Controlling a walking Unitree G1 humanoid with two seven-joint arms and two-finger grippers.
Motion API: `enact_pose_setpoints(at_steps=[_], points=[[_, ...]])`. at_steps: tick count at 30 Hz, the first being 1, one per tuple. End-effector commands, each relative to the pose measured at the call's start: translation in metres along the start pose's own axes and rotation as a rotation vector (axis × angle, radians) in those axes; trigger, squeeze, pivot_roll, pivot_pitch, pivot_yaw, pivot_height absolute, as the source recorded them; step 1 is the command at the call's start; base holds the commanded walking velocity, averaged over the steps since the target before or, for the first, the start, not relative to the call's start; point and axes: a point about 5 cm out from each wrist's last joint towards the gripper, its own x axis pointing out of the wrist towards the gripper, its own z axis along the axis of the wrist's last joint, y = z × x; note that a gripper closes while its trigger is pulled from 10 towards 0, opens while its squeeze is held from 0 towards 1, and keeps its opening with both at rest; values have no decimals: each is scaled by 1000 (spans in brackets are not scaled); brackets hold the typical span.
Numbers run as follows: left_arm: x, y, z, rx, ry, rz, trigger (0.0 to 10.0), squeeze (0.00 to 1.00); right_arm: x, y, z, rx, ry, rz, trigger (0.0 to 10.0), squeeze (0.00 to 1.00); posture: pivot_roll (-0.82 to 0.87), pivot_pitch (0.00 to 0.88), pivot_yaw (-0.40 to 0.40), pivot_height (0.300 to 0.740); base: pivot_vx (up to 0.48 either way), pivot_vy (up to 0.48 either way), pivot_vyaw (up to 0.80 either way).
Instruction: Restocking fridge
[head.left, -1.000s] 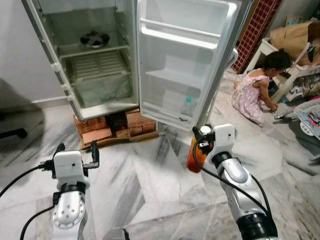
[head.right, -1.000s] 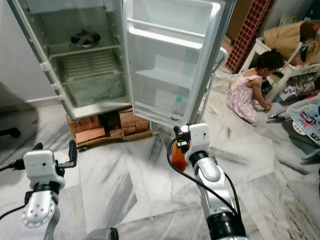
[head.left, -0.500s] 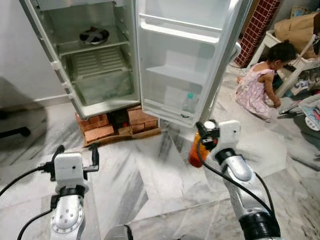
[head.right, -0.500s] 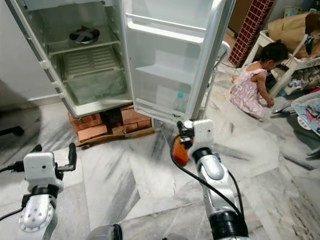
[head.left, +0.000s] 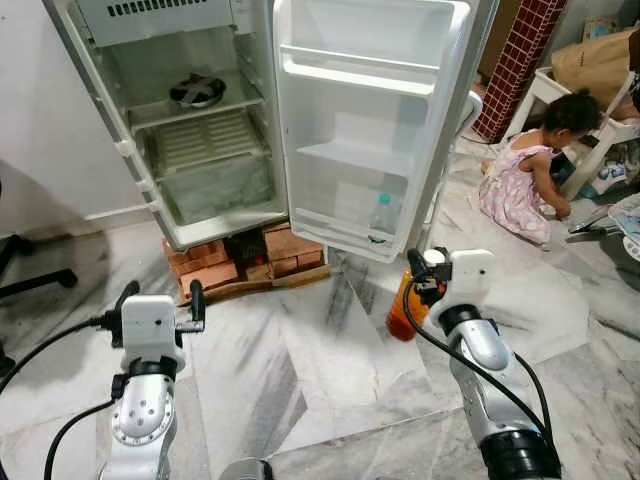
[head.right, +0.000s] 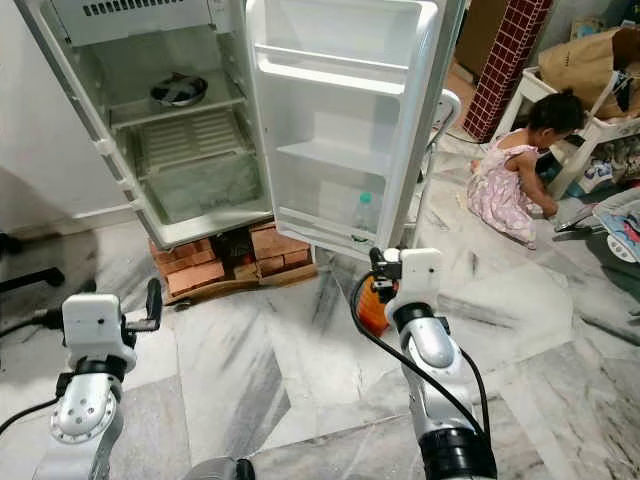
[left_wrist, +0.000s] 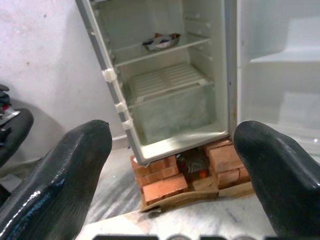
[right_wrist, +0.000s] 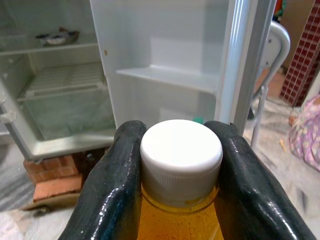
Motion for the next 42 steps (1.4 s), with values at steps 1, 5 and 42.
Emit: enact_pose_setpoints(at_steps=[1, 5, 42], points=[[-1, 2, -2, 4, 9, 2, 10000, 0, 2, 2, 4, -5, -22, 14, 10000, 0, 6, 17, 18, 740, 285, 0, 0], [-4, -1, -3, -8, 10, -4, 10000, 0, 3, 5, 3, -24, -18, 50, 10000, 0, 11, 30, 11, 740, 338, 70, 0], [7, -16, 1, -13, -3, -35, 10000, 0, 15, 14, 12, -49, -46, 139, 10000, 0, -1, 71, -13, 740, 414, 166, 0]])
